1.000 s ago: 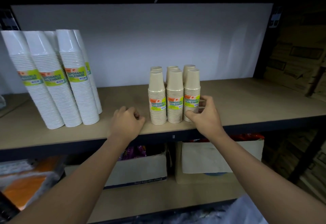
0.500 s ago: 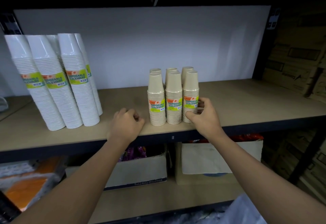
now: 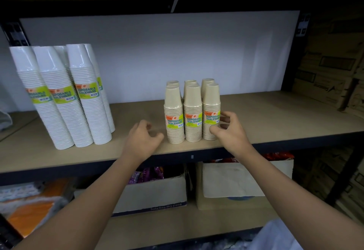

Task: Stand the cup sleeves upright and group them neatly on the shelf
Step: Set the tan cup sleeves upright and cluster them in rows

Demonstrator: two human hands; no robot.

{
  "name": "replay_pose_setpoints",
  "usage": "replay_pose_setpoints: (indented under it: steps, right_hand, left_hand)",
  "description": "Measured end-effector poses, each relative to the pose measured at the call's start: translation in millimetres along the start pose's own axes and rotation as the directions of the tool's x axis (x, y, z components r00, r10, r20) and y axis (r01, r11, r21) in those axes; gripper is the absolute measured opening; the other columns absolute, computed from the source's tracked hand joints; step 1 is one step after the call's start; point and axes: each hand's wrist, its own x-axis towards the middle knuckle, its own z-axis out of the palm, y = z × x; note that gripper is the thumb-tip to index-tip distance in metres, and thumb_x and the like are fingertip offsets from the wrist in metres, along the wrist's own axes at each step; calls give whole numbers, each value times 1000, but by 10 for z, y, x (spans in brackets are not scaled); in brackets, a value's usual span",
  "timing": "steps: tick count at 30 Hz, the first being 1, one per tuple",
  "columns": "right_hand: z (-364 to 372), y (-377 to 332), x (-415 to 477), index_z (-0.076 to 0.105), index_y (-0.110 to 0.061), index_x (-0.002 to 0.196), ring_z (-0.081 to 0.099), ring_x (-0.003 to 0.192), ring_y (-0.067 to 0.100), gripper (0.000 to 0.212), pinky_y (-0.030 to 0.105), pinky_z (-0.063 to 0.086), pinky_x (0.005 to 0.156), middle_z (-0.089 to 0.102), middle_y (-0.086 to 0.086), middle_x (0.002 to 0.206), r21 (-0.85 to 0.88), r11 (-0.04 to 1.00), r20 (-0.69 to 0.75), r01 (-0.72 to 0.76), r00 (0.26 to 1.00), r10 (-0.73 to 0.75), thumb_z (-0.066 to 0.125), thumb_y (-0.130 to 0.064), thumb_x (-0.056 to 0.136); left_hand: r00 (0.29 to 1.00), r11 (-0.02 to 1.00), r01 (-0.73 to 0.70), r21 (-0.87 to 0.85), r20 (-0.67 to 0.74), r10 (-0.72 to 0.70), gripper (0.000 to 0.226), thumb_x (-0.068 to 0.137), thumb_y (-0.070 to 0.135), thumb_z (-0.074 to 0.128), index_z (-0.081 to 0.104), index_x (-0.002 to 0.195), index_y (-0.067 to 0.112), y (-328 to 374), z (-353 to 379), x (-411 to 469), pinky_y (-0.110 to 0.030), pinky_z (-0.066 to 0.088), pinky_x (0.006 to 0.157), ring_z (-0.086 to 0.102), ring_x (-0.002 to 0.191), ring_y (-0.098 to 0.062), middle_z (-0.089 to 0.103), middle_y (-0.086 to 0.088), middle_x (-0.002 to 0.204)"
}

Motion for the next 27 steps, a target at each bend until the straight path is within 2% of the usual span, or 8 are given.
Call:
replay_pose_setpoints:
  steps: [3, 7, 10, 12, 15, 19, 24, 27]
  right_hand:
    - [-39, -29, 47, 35, -20, 146, 47, 130, 11, 75, 38, 42, 110, 48, -5, 143, 2, 1000, 41, -12, 999, 12, 74, -24, 83]
    - [-47, -104, 128, 22, -25, 153, 43, 133, 10, 88, 40, 38, 111, 37, -5, 154, 8, 1000, 112, -18, 994, 17, 73, -24, 82]
    - [-42, -163, 190, 16, -29, 156, 43, 130, 9, 94, 41, 38, 110, 33, -8, 156, 33, 999, 158, -9, 987, 4, 74, -22, 81]
    - [-35, -183, 226, 13, -33, 156, 42, 133, 12, 98, 42, 37, 111, 33, -8, 156, 56, 998, 185, 1, 983, -11, 75, -23, 81]
    - [-17, -187, 255, 11, -39, 154, 44, 134, 15, 101, 47, 38, 111, 38, -6, 152, 85, 996, 187, 15, 982, -31, 77, -26, 78]
    - [18, -171, 235, 12, -37, 152, 54, 115, 10, 95, 39, 42, 103, 43, -3, 142, 99, 994, 155, 36, 987, -51, 75, -23, 82]
    - [55, -164, 206, 20, -33, 146, 56, 96, -4, 78, 26, 43, 87, 50, -13, 122, 91, 994, 125, 64, 989, -76, 69, -17, 87]
    - [71, -171, 214, 23, -32, 145, 56, 97, -5, 74, 28, 43, 90, 48, -27, 110, 77, 995, 124, 63, 990, -72, 67, -15, 88]
  left_hand:
    - [996, 987, 1, -160, 90, 13, 90, 74, 43, 73, 29, 148, 16, 133, -5, -33, -36, 36, 110, 41, 137, -17, 41, -2, 150]
    - [974, 958, 10, -285, 220, 55, 115, 72, 40, 75, -5, 154, 29, 301, 15, -16, -45, 26, 119, 23, 148, -18, 21, -4, 162]
    - [960, 943, 14, -331, 267, 80, 125, 65, 47, 74, -16, 150, 37, 431, 6, 8, -46, 27, 118, 27, 146, -16, 23, -2, 162]
    - [955, 927, 1, -375, 275, 111, 125, 71, 40, 76, -20, 150, 39, 493, 4, 21, -43, 31, 116, 39, 137, -11, 36, 0, 155]
    - [959, 908, -31, -418, 244, 145, 120, 79, 29, 76, -21, 149, 40, 530, 28, 32, -45, 37, 111, 54, 121, -10, 54, 7, 136]
    - [969, 894, -63, -444, 188, 162, 115, 80, 26, 75, -15, 151, 39, 518, 86, 20, -40, 43, 104, 60, 101, 2, 56, 23, 110]
    - [972, 889, -131, -440, 120, 203, 98, 77, 31, 75, 7, 147, 42, 458, 138, 3, -42, 50, 100, 61, 108, -2, 54, 13, 126]
    - [971, 891, -154, -427, 99, 216, 89, 78, 31, 73, 14, 143, 44, 461, 150, -4, -42, 51, 98, 60, 107, 0, 54, 16, 124]
